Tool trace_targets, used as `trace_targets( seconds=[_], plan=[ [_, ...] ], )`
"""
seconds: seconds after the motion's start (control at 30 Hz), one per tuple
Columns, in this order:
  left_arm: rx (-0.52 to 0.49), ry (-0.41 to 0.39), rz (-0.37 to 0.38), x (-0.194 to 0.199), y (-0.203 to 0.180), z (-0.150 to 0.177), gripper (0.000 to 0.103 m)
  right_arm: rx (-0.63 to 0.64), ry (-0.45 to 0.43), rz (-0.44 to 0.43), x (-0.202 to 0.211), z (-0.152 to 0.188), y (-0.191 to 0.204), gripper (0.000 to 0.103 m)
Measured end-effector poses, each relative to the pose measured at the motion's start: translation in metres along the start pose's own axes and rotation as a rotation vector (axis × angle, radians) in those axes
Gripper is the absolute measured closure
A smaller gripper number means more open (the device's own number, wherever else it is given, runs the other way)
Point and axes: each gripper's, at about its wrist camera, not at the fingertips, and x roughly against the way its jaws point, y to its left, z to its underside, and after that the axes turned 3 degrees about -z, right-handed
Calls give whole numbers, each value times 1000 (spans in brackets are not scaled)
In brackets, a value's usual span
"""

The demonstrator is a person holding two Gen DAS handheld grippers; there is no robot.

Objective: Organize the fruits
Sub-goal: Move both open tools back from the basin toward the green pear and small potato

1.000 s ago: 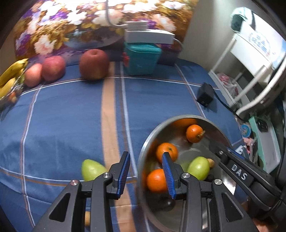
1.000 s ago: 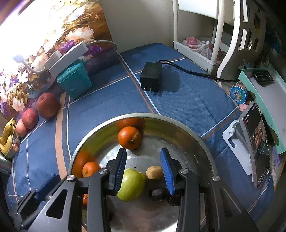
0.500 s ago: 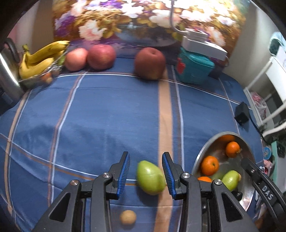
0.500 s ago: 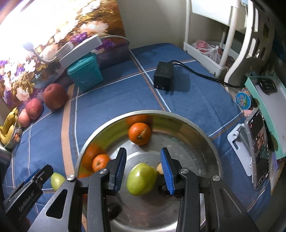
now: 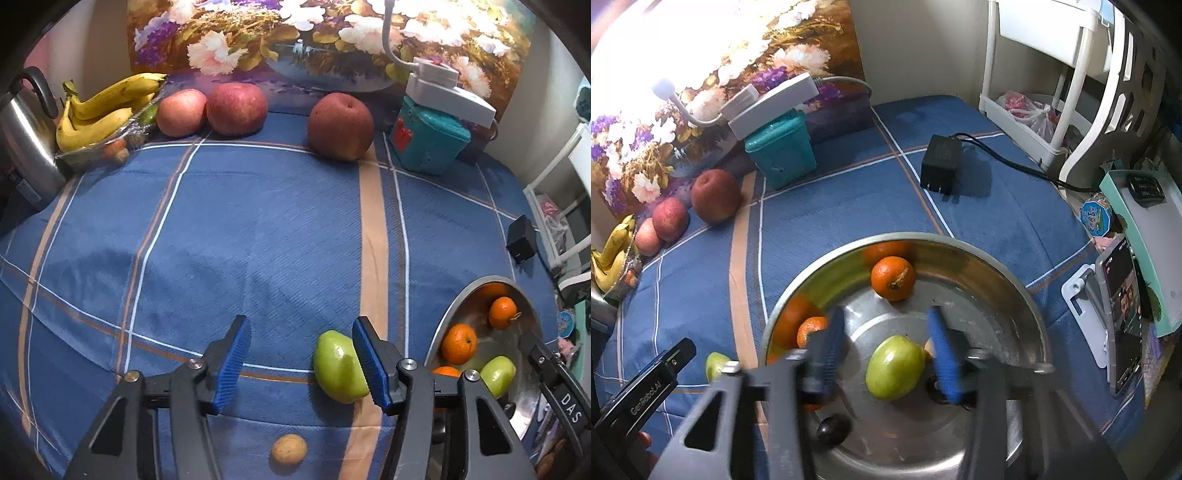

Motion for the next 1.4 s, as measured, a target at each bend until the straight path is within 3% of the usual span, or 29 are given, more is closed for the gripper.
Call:
trace_targets(
  seconds=[0.3,0.37,0.47,0.57,0.63,0.7,1.4],
  plan=[
    [15,32,-15,-12,7,2,18,18,39,32,-12,3,-2,31],
    [8,30,-19,-13,7,3,15,26,47,41,-14,4,-1,24],
    [-2,22,-32,-14,6,3,2,38,53,48,-16,5,-1,22],
    [-10,14,-33,-14,5,3,0,45,59,51,-18,5,-1,22],
    [-12,12,-37,-15,5,4,0,38,60,51,-19,5,-1,13],
    [-12,12,-40,-16,5,4,0,24,54,46,-19,5,-4,12],
    [16,-20,31,7,18,5,0,88,-6,22,-5,15,9,11]
  ],
)
